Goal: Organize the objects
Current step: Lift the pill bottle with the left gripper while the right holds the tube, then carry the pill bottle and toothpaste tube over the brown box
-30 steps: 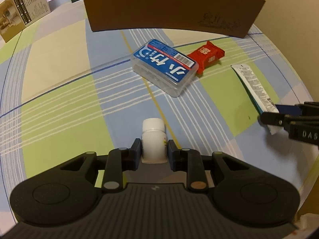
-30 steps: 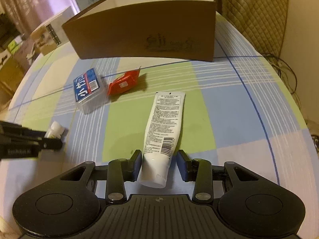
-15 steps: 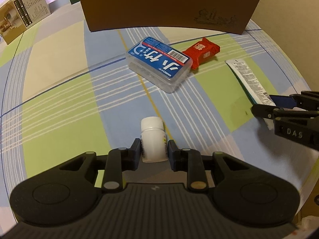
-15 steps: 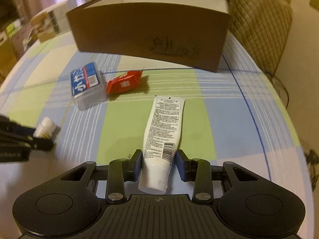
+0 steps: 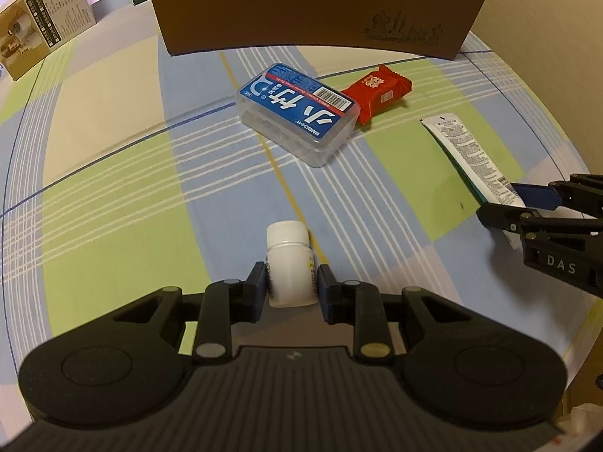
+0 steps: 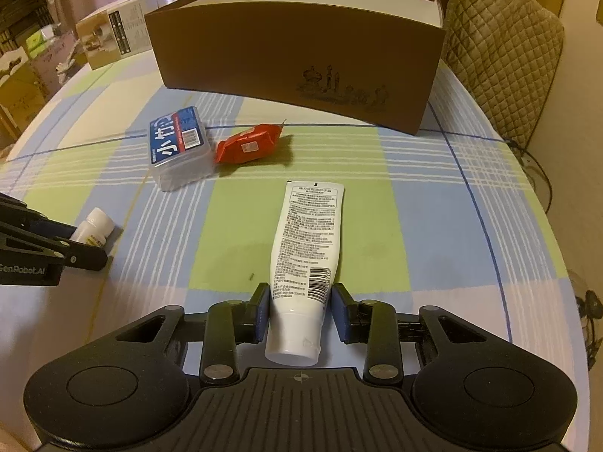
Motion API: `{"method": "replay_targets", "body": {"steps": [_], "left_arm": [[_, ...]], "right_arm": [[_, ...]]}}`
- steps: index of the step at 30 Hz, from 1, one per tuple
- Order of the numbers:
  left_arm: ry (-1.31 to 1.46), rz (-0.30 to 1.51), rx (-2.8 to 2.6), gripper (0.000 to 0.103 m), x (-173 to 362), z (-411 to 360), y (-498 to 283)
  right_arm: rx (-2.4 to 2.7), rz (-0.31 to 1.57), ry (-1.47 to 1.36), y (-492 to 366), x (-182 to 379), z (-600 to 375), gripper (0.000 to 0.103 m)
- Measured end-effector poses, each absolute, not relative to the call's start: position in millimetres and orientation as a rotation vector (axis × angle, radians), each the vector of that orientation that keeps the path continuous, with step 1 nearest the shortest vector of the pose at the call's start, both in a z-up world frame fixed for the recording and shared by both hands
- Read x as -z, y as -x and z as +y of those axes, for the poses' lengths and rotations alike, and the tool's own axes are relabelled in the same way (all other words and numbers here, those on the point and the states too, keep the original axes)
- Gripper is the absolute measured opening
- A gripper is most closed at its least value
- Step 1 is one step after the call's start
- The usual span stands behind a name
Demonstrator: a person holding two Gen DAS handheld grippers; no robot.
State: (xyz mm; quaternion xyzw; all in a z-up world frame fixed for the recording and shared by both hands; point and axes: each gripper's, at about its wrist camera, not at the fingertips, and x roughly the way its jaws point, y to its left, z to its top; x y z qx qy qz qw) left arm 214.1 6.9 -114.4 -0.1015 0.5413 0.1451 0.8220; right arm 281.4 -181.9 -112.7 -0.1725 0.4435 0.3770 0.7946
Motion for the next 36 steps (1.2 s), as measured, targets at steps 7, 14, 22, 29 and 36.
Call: {"method": "replay_targets", "body": {"steps": [7,14,22,29,36], "left_arm": [[0.224,1.150,-0.309,0.023,111,8,-211],[0.236,1.119,-0.315,0.023,100,11,-207],[0.254,1.090,-0.319,0.023,89,15,-202],[0.256,1.049,-0.323,0.023,75,18,-202],[0.257,1.009,-0.320,0.023,59,20,-205]], "right_arm": [[-0.831,0.961,0.321,-281,105,-192,0.030],[-0.842,0.936,0.274,-281,88,-199,0.030],[-0.858,0.916,0.241,-282,74,-200,0.030],[-0.884,0.903,0.231,-282,65,-194,0.030],[-0.914,0.893,0.224,-285,57,-188,0.030]]}}
